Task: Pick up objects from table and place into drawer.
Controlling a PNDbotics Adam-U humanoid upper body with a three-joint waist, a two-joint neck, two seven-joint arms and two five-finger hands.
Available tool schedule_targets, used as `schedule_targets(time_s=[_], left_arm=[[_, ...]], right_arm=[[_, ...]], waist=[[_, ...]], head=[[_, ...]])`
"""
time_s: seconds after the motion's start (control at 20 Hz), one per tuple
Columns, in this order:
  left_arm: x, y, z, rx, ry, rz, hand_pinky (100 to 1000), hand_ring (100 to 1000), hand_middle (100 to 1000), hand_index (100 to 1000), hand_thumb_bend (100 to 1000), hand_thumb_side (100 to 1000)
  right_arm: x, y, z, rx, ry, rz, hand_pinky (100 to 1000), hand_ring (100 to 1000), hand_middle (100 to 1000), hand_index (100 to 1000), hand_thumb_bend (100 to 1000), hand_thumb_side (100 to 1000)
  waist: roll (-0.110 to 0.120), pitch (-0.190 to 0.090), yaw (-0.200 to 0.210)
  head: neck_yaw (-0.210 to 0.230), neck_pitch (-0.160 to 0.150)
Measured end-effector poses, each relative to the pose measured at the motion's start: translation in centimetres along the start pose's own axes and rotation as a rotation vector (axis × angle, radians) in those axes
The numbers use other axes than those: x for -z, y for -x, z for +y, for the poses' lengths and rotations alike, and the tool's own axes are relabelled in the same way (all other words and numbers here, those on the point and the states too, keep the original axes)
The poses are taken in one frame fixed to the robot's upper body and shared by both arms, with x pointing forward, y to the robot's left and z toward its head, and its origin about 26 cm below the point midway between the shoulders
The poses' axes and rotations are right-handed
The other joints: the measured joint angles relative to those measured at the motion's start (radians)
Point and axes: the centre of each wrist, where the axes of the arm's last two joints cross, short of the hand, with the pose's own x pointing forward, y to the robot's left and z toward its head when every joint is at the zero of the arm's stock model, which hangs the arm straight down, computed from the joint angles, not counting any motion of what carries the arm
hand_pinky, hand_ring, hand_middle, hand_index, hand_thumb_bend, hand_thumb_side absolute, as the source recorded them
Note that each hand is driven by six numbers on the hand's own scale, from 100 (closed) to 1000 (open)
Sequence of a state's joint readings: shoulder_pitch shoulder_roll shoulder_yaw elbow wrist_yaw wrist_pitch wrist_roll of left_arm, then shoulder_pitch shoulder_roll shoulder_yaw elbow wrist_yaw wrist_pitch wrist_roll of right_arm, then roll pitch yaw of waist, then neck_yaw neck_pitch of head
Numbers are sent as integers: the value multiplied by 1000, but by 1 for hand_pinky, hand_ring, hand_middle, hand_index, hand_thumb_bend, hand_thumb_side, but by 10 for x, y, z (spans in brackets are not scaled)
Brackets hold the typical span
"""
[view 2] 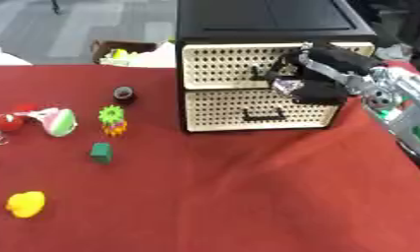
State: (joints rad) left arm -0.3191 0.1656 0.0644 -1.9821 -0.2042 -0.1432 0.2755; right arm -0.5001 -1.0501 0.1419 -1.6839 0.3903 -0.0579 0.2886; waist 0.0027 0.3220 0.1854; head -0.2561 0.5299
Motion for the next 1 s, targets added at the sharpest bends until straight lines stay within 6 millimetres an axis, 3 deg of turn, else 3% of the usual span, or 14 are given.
schedule_targets(time_s=[1.0], left_arm=[[0,0,0,-1,0,0,654,541,668,744,100,806]], right_arm=[[-8,-10,5,-33,-13,-18,100,100,100,714,100,1000]], waist=[[2,-2,-13]], head=[[5,-4]])
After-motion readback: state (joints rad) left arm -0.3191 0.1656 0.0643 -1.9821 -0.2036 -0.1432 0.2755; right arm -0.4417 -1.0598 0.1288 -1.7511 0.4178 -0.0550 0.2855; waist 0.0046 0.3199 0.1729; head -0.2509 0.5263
